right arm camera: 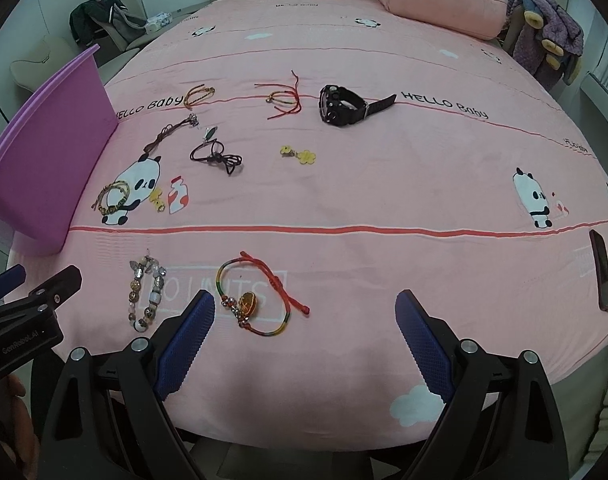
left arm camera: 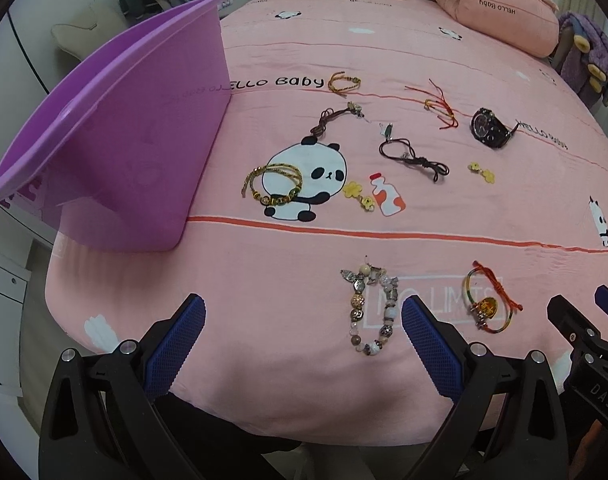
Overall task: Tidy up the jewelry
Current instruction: 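Grasp the beaded charm bracelet with left tool while right tool grasps red-string bracelet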
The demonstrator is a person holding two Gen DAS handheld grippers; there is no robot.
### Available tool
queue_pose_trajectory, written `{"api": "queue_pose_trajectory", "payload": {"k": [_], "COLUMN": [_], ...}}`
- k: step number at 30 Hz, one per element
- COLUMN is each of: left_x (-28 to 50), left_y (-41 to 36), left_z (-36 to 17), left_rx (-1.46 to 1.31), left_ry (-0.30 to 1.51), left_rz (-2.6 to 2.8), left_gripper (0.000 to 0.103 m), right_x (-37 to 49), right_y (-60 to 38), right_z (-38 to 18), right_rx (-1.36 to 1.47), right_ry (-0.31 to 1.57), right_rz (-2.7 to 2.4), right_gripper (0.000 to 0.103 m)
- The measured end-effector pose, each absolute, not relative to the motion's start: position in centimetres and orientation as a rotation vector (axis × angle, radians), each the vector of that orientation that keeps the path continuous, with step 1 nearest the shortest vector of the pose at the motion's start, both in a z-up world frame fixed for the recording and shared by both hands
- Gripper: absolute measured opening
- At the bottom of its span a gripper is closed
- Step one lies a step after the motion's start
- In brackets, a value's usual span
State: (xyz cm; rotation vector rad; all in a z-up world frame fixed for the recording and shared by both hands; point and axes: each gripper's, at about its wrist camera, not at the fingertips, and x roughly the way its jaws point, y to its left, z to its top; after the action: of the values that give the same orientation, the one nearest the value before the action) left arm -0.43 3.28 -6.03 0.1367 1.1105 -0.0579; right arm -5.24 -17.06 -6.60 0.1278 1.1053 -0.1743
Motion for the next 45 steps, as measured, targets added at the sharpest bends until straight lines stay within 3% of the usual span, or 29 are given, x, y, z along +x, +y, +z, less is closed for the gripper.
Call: {"api": "queue_pose_trajectory", "payload": {"k": [17, 38, 45], "left_x": [0.7, 2.9, 2.5], "left_y": [2.7, 2.8, 2.4], "left_z": [-12.4, -15.8, -16.3], "left_rx": [0.133, 0.146, 0.169], "left_ry": [1.172, 1.187, 1.141], "left_rz": [-0.111, -0.074, -0.074], "left_gripper": [0.097, 0.097, 0.098], "right_x": [-3.6, -1.6, -1.2], "right_y": [-17.7, -17.9, -18.4], "right_z": [-12.6, -16.0, -17.0], "right_rx": [0.101, 0.048, 0.046], "right_ry": [1.193, 1.248, 1.239], "right_rz": [-0.158, -0.182, -0.191], "right_gripper": [0.087, 0.088, 0.094]}}
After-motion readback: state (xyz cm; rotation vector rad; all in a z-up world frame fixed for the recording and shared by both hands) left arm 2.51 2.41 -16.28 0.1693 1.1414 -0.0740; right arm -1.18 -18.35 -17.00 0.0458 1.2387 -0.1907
